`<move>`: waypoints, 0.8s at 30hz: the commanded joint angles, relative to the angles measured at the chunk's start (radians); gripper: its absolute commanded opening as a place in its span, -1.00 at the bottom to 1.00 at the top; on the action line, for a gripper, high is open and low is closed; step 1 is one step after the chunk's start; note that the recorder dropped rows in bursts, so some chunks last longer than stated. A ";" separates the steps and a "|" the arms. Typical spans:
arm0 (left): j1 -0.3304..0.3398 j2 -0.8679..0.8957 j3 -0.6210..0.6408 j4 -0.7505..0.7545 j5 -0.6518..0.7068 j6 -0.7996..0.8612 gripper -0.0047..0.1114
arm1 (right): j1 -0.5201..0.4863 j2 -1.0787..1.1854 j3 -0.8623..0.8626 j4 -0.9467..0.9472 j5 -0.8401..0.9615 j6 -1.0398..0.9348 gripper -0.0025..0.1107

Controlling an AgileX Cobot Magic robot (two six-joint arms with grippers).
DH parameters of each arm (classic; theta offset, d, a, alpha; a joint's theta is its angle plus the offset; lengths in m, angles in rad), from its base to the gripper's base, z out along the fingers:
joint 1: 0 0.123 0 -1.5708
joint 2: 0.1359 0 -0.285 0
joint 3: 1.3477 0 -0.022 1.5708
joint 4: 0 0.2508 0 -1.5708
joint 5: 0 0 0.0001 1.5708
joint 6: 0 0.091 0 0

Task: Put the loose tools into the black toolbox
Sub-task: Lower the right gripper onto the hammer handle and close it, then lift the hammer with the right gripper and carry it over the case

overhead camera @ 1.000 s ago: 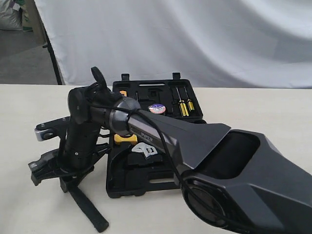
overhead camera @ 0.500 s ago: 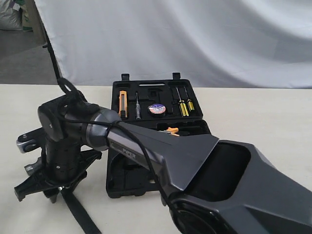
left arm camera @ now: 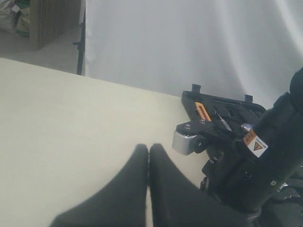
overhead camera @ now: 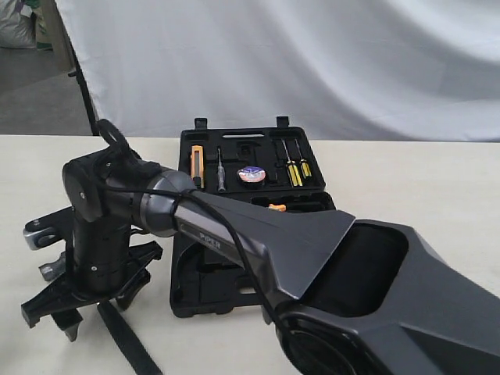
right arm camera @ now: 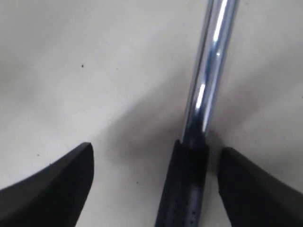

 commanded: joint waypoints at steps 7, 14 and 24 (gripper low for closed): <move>0.025 -0.003 -0.003 0.004 -0.007 -0.005 -0.91 | -0.058 -0.010 0.004 -0.011 -0.027 -0.018 0.27; 0.025 -0.003 -0.003 0.004 -0.007 -0.005 -0.91 | -0.058 -0.005 0.004 -0.011 -0.187 -0.098 0.27; 0.025 -0.003 -0.003 0.004 -0.007 -0.005 -0.91 | -0.062 0.053 0.004 -0.064 -0.398 -0.198 0.27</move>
